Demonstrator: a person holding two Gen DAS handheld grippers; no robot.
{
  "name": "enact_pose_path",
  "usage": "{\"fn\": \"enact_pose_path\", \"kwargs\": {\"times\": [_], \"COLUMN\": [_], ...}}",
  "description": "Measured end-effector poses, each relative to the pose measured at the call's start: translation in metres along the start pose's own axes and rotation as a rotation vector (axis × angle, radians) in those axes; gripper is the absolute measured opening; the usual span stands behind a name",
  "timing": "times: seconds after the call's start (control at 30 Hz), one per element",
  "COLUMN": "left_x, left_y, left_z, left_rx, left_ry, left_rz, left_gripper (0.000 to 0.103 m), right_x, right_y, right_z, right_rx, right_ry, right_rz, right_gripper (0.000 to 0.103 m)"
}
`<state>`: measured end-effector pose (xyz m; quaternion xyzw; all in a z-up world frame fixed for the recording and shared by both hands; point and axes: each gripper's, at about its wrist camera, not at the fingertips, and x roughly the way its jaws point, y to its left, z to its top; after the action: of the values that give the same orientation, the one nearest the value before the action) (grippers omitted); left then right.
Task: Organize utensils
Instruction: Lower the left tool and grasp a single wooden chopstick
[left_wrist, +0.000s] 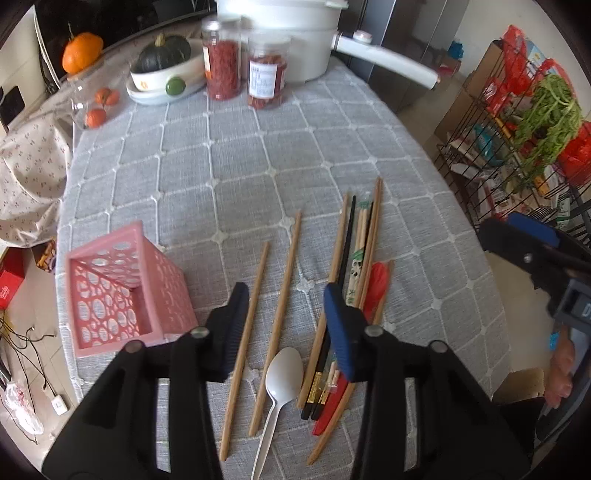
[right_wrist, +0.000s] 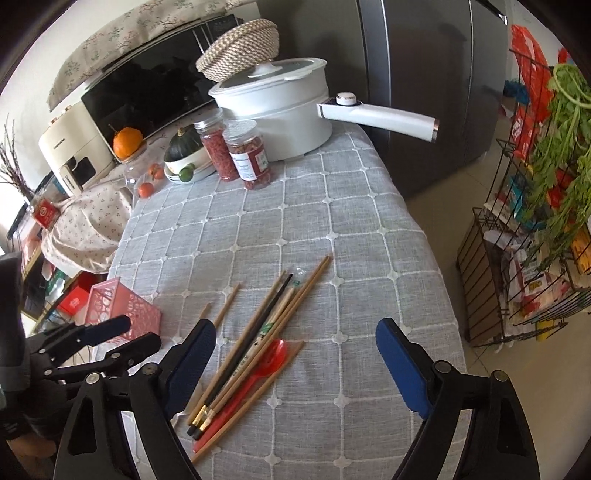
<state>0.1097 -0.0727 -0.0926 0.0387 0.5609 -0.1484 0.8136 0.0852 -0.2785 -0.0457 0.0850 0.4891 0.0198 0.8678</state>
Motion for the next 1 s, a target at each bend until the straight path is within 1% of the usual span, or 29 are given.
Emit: {"fn": "enact_pose_path", "kwargs": {"times": [0.03, 0.07, 0.1, 0.23, 0.47, 0.5, 0.63, 0.67, 0.73, 0.83, 0.9, 1.0], "left_x": [0.01, 0.018, 0.026, 0.045, 0.073, 0.072, 0.07, 0.071, 0.071, 0.074, 0.066, 0.037], "left_y": [0.003, 0.004, 0.006, 0.01, 0.012, 0.012, 0.011, 0.011, 0.01, 0.002, -0.001, -0.008], "left_z": [0.001, 0.001, 0.002, 0.004, 0.004, 0.003, 0.004, 0.006, 0.005, 0.005, 0.006, 0.003], "left_rx": [-0.007, -0.013, -0.015, -0.01, 0.012, 0.018, 0.033, 0.037, 0.045, 0.06, 0.067, 0.065], "left_ry": [0.027, 0.048, 0.066, 0.095, 0.139, 0.126, 0.122, 0.121, 0.119, 0.104, 0.074, 0.001], "left_rz": [0.004, 0.014, 0.028, 0.088, 0.16, 0.163, 0.167, 0.164, 0.153, 0.168, 0.169, 0.138], "left_gripper": [0.033, 0.029, 0.026, 0.023, 0.02, 0.02, 0.019, 0.017, 0.009, 0.008, 0.007, 0.007], "right_x": [0.004, 0.007, 0.01, 0.019, 0.024, 0.025, 0.031, 0.032, 0.037, 0.044, 0.049, 0.055], "right_y": [-0.005, -0.01, -0.013, -0.025, -0.025, -0.026, -0.026, -0.026, -0.028, -0.031, -0.034, -0.039], "right_z": [0.001, 0.002, 0.002, 0.001, 0.002, 0.002, 0.003, 0.002, 0.002, 0.002, 0.002, 0.001], "right_rx": [0.013, 0.027, 0.038, 0.063, 0.065, 0.067, 0.075, 0.078, 0.09, 0.105, 0.114, 0.135], "right_ry": [0.011, 0.021, 0.034, 0.071, 0.082, 0.085, 0.098, 0.102, 0.114, 0.13, 0.139, 0.155], "right_rz": [-0.001, -0.003, -0.003, 0.015, 0.021, 0.023, 0.023, 0.022, 0.027, 0.033, 0.028, 0.027], "right_gripper": [0.084, 0.081, 0.08, 0.077, 0.077, 0.077, 0.077, 0.077, 0.077, 0.075, 0.073, 0.067]}}
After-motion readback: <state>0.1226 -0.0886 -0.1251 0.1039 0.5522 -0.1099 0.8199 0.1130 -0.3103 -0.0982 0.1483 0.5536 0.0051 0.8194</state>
